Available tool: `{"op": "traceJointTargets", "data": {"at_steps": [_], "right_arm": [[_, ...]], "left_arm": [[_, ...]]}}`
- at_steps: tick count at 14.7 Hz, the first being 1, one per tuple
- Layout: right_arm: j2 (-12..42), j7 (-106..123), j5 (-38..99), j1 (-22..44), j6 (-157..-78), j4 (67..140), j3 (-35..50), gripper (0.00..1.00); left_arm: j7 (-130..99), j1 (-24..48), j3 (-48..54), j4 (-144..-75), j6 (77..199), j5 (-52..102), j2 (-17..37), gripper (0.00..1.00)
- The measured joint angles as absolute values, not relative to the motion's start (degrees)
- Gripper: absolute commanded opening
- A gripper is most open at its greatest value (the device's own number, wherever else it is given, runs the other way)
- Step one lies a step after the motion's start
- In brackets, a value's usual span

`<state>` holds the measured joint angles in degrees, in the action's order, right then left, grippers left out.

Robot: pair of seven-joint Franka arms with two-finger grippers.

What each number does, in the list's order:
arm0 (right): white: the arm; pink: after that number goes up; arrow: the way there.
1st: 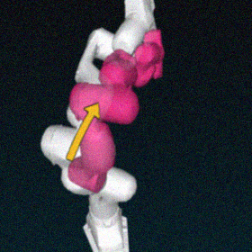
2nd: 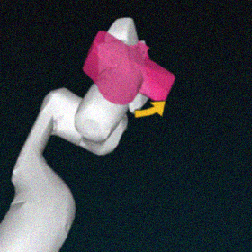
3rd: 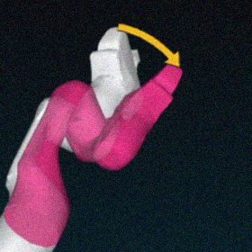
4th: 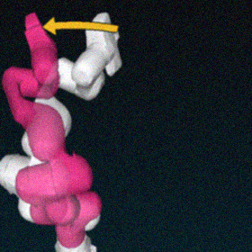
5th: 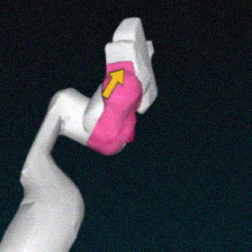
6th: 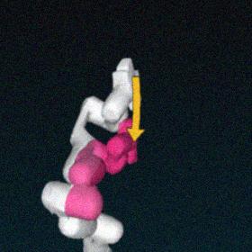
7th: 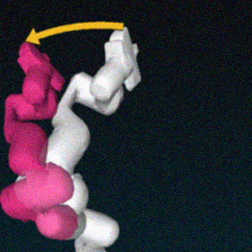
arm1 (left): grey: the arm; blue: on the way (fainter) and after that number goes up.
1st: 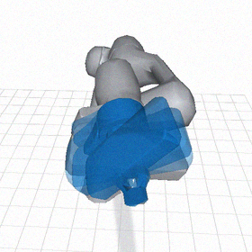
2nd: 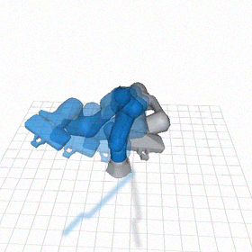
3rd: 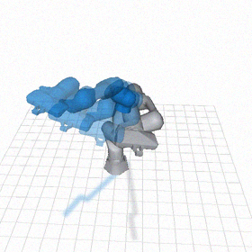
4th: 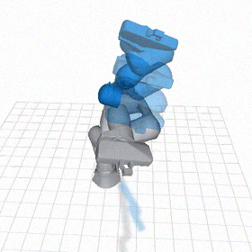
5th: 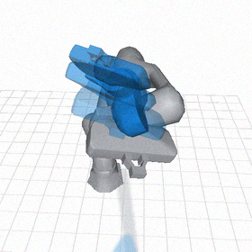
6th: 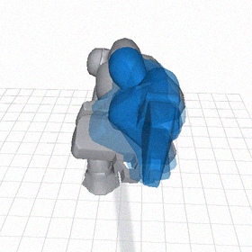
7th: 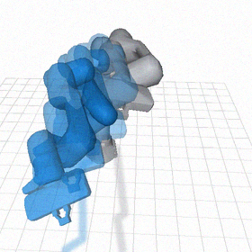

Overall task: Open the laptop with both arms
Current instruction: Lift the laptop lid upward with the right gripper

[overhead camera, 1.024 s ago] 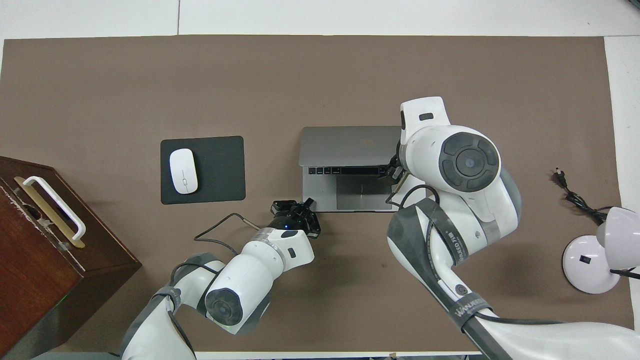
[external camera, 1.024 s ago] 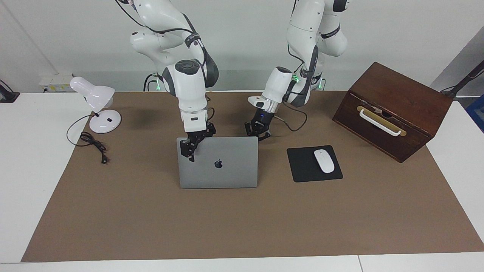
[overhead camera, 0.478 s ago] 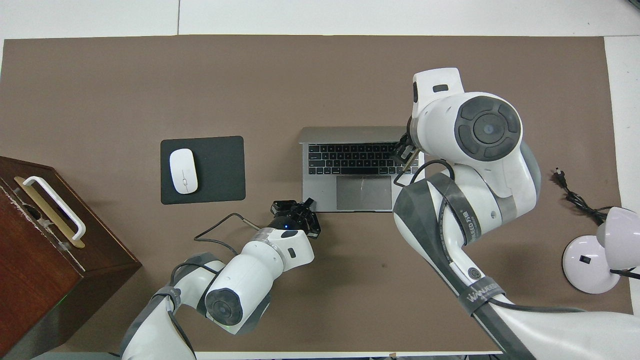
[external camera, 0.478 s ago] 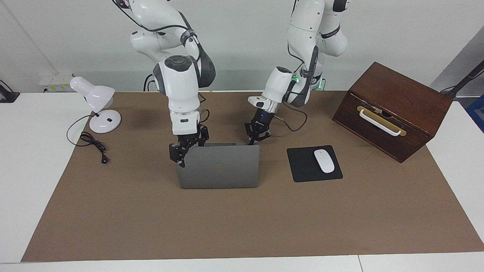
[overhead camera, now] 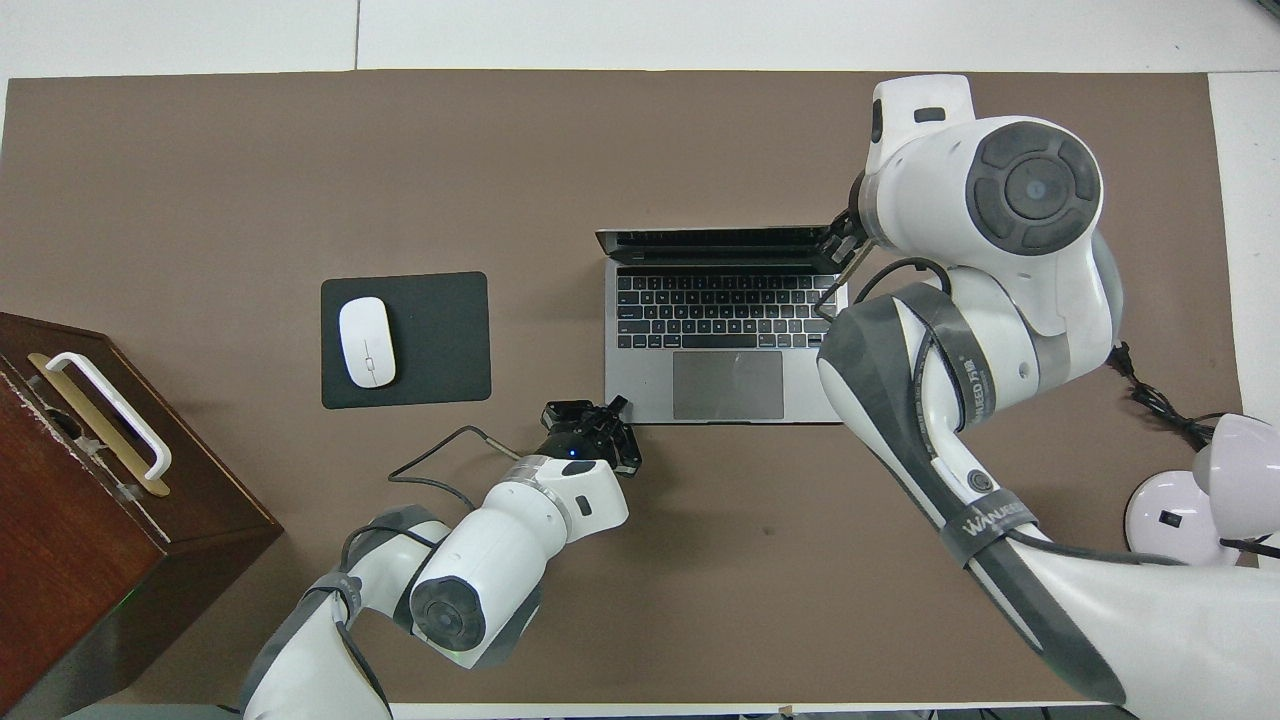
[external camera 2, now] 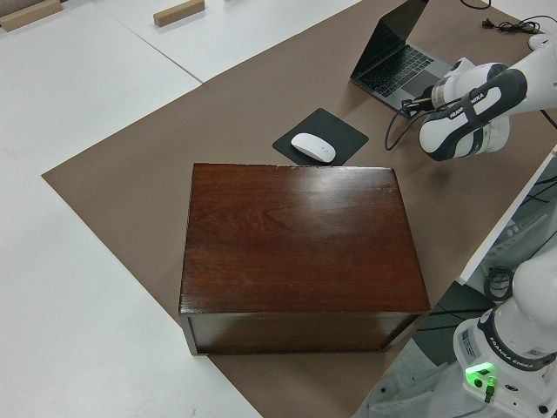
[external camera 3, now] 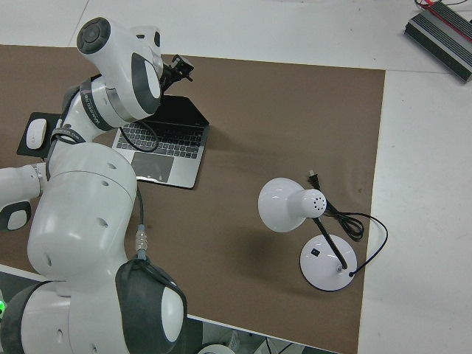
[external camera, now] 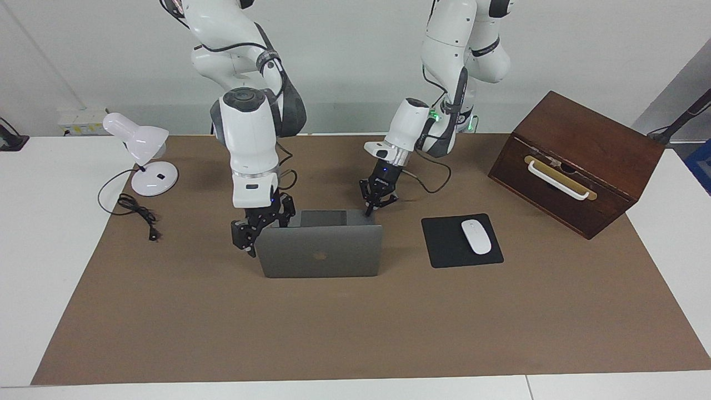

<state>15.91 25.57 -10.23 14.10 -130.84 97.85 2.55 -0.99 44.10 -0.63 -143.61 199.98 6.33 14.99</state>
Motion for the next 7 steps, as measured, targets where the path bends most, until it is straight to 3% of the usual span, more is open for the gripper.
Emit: {"op": "traceJointTargets", "data": {"at_steps": [7], "right_arm": [[19.6, 25.6, -10.1, 13.1, -130.8, 93.7, 2.5, 1.0]], "left_arm": [[-1.0, 44.1, -0.6, -143.6, 200.0, 6.3, 15.0, 0.0]]}}
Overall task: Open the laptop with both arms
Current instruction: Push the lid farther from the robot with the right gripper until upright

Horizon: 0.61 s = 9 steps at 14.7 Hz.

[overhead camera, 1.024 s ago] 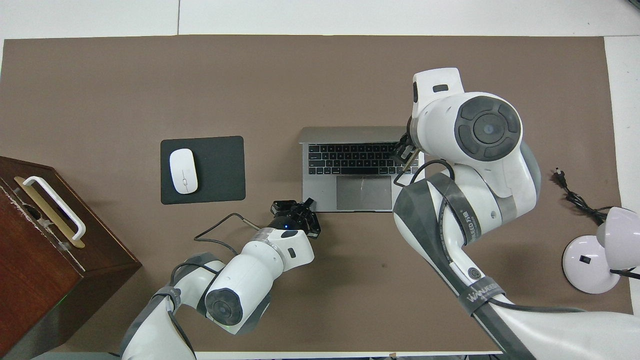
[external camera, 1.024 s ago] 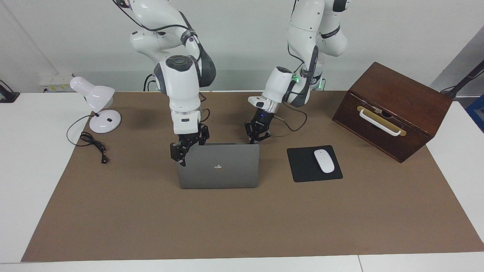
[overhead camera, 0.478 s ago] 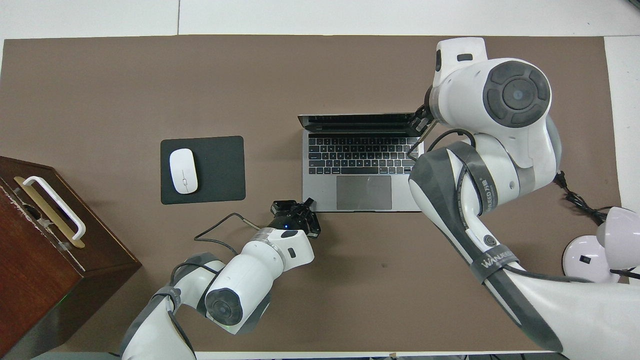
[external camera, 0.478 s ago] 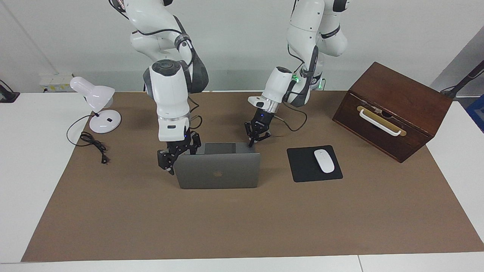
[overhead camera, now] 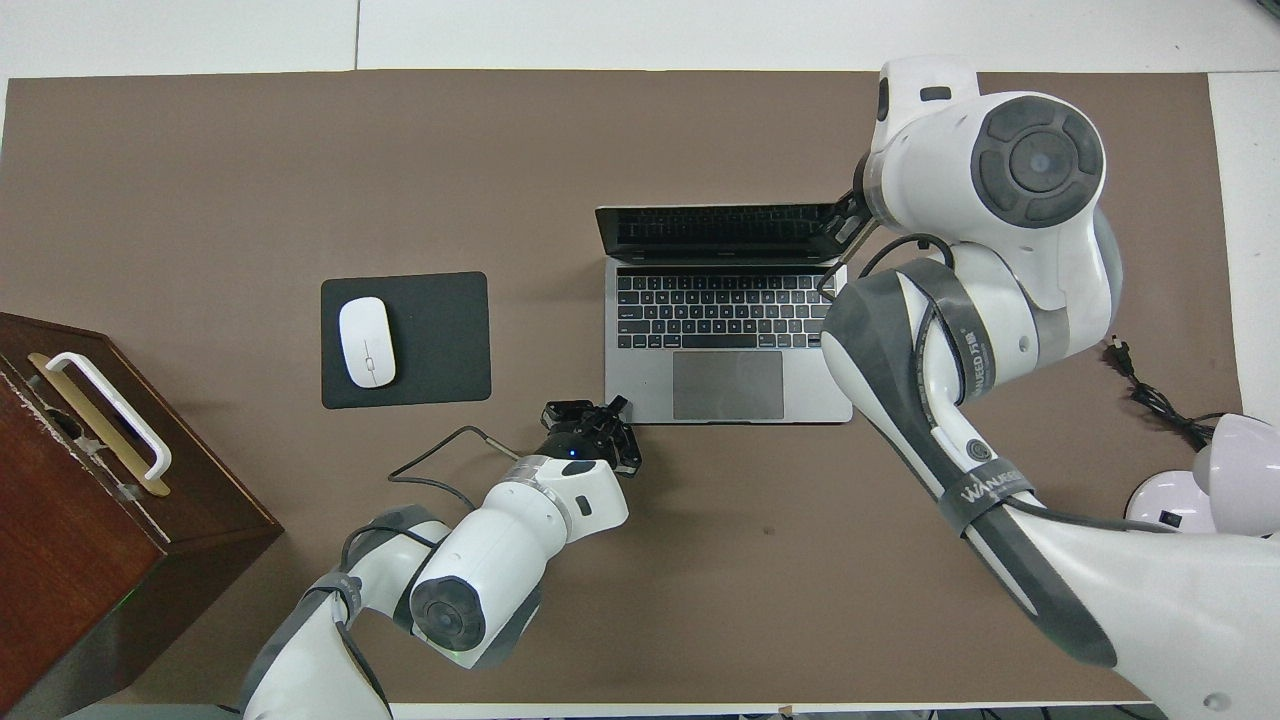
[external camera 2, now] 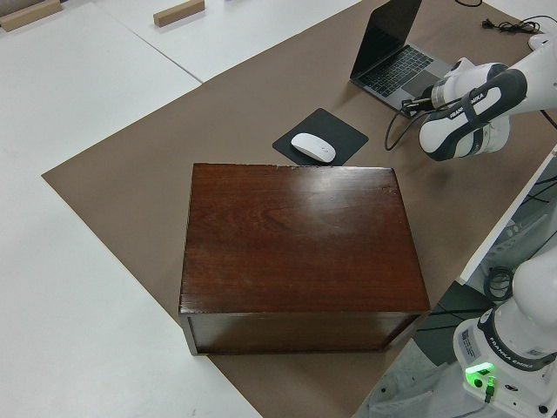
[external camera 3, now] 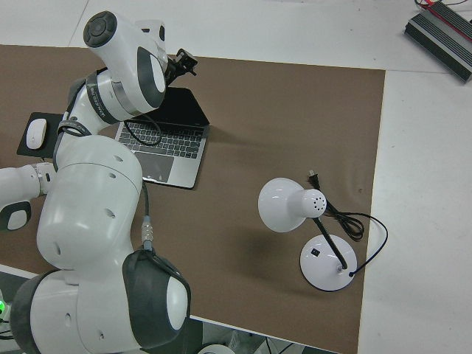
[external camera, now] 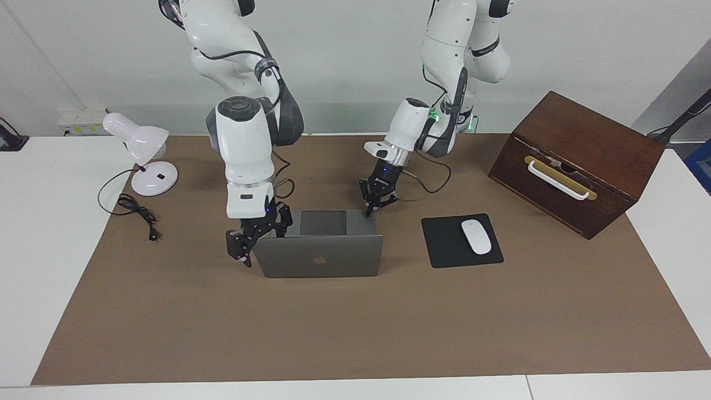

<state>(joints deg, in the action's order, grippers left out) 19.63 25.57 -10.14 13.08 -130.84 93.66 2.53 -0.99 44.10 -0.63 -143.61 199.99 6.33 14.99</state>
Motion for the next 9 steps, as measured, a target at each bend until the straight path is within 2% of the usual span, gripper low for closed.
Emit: {"op": "traceJointTargets", "data": {"at_steps": [9], "right_arm": [[26.4, 25.6, -6.4, 10.9, -130.8, 84.5, 2.5, 1.0]], "left_arm": [[-1.0, 44.1, -0.6, -143.6, 200.0, 6.3, 15.0, 0.0]]}}
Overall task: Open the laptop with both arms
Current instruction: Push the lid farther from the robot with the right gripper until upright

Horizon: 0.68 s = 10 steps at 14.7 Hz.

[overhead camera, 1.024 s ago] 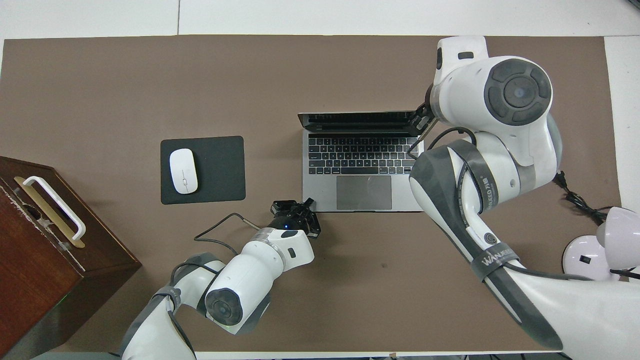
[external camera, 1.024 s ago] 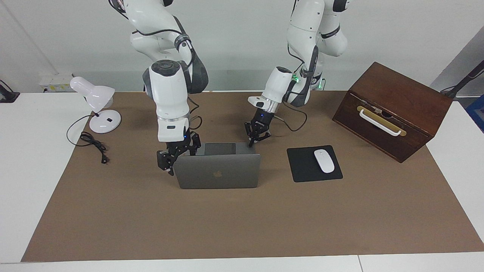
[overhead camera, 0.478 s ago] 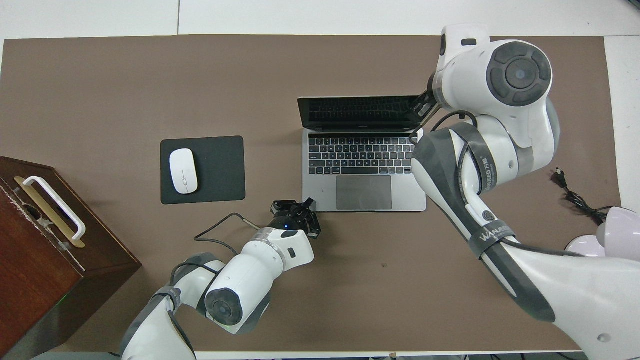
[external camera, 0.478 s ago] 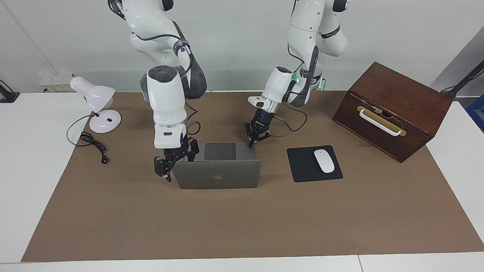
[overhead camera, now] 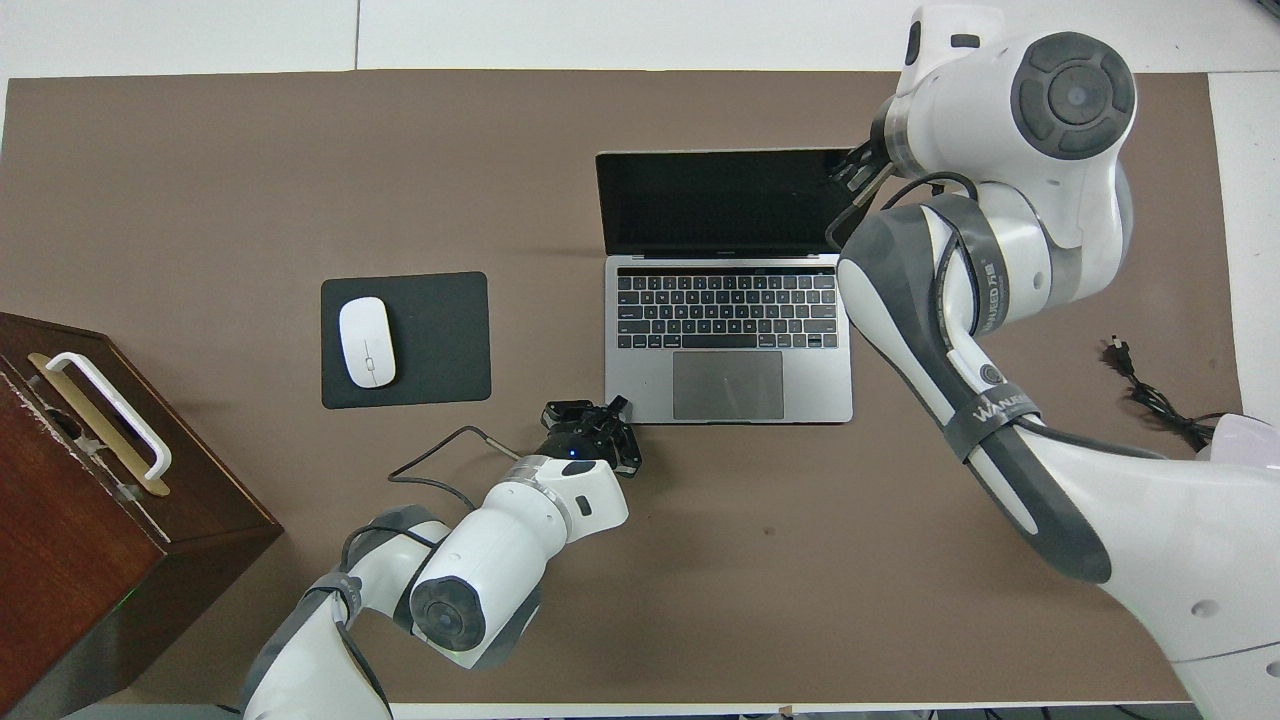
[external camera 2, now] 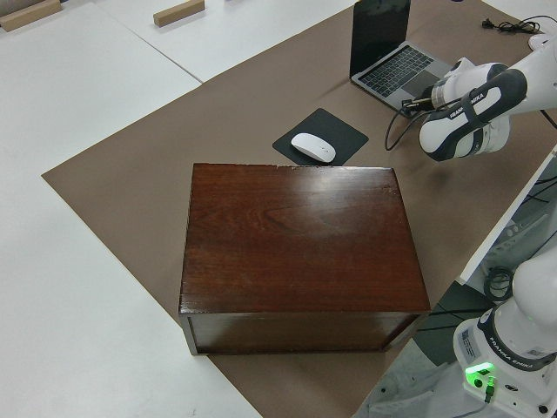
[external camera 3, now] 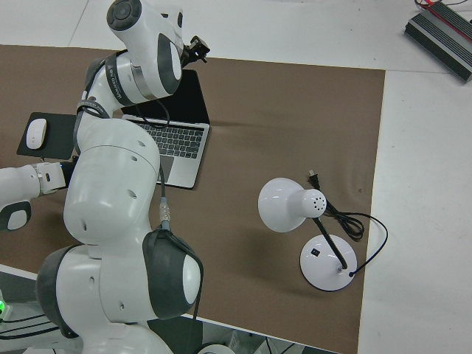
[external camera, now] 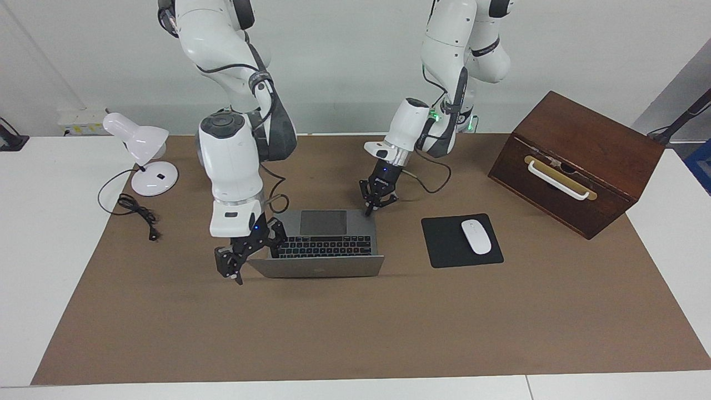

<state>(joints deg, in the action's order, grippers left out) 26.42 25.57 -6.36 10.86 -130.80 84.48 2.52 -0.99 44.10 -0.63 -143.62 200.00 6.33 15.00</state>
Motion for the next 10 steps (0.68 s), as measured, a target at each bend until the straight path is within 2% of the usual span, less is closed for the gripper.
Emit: {"op": "traceJointTargets", "data": {"at_steps": [7, 10], "right_arm": [[30.4, 25.6, -4.6, 10.9, -130.4, 79.9, 2.6, 1.0], [30.3, 25.6, -3.3, 10.9, -126.7, 78.8, 2.6, 1.0]], "left_arm": [[-1.0, 44.1, -0.6, -143.6, 200.0, 6.3, 15.0, 0.0], [-1.0, 44.1, -0.6, -143.6, 200.0, 6.3, 15.0, 0.0]]}}
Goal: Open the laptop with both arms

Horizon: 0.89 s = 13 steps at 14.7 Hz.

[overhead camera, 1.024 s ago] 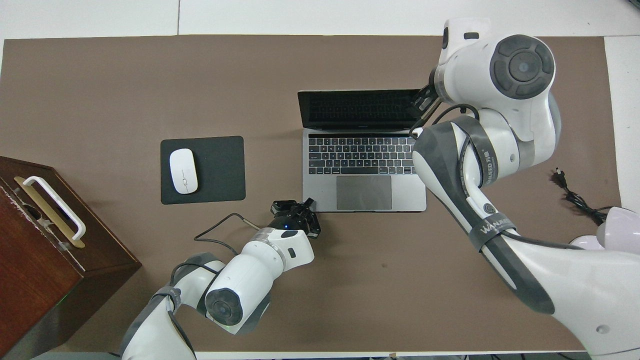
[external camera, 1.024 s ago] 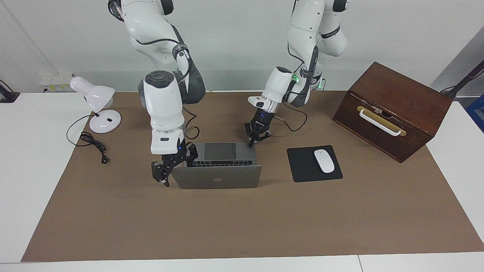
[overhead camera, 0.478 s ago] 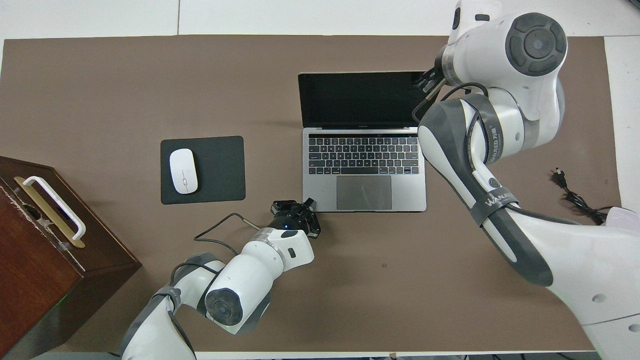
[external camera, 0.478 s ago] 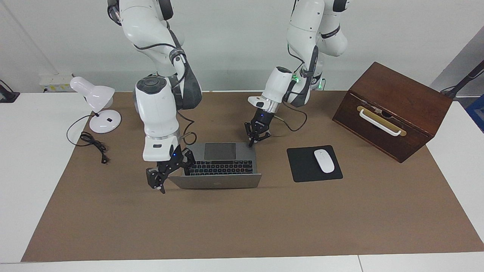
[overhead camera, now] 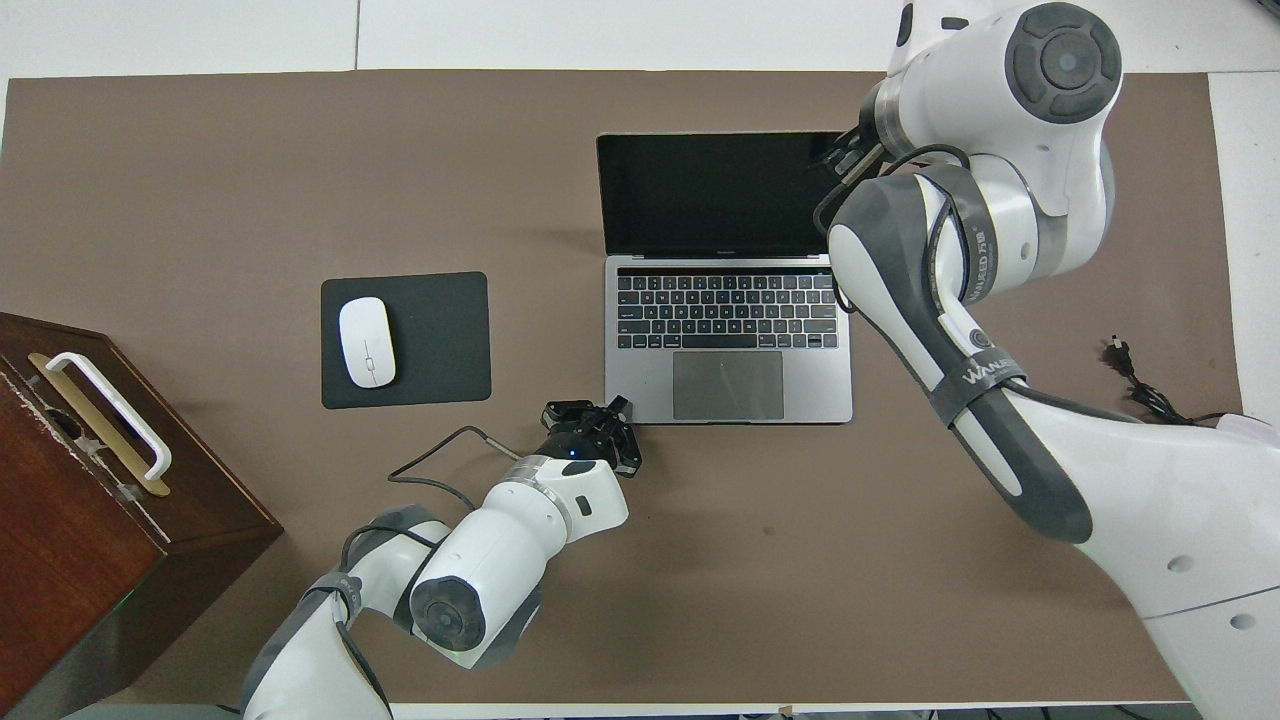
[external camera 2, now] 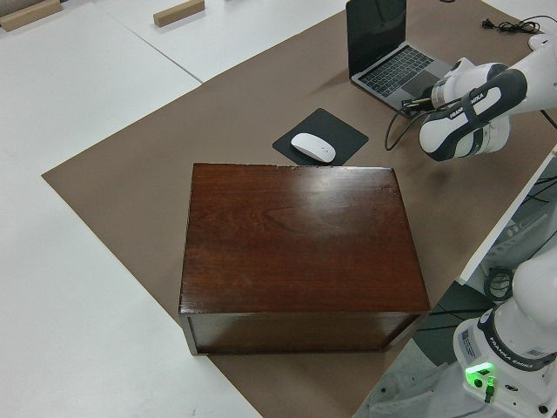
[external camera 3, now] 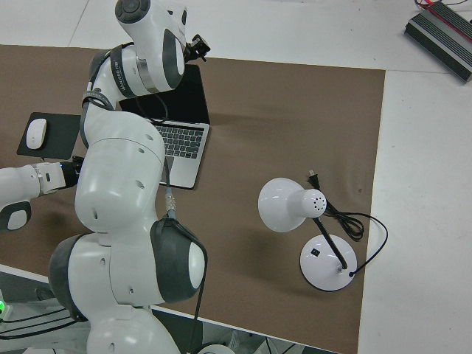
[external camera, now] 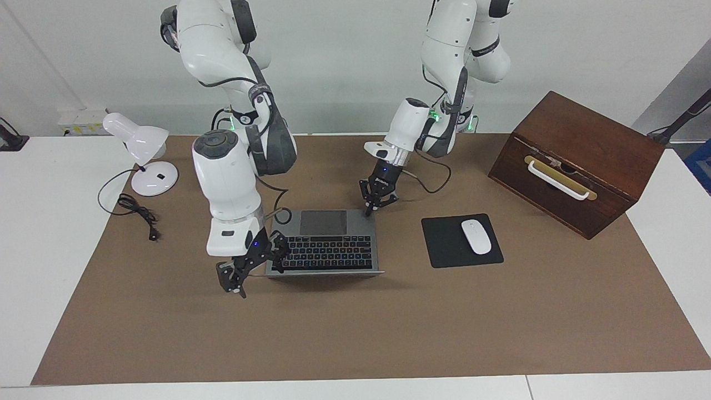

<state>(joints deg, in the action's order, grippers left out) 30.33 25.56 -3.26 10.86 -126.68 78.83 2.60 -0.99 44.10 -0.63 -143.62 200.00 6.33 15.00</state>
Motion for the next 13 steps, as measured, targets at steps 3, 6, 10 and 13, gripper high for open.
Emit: {"op": "traceJointTargets", "data": {"at_steps": [3, 6, 10, 13], "right_arm": [[29.3, 25.6, -3.2, 10.9, -122.4, 77.8, 2.7, 1.0], [27.2, 25.6, -3.2, 10.9, -116.6, 77.6, 2.9, 1.0], [24.5, 23.3, -2.6, 10.9, -108.4, 77.6, 2.9, 1.0], [21.6, 16.6, -2.0, 10.9, -102.2, 78.1, 2.9, 1.0]], "left_arm": [[-1.0, 44.1, -0.6, -143.6, 200.0, 6.3, 15.0, 0.0], [-1.0, 44.1, -0.6, -143.6, 200.0, 6.3, 15.0, 0.0], [-1.1, 44.1, -0.6, -143.6, 200.0, 6.3, 15.0, 0.0], [-2.5, 44.0, -0.7, -142.9, 200.4, 6.4, 14.9, 0.0]]}}
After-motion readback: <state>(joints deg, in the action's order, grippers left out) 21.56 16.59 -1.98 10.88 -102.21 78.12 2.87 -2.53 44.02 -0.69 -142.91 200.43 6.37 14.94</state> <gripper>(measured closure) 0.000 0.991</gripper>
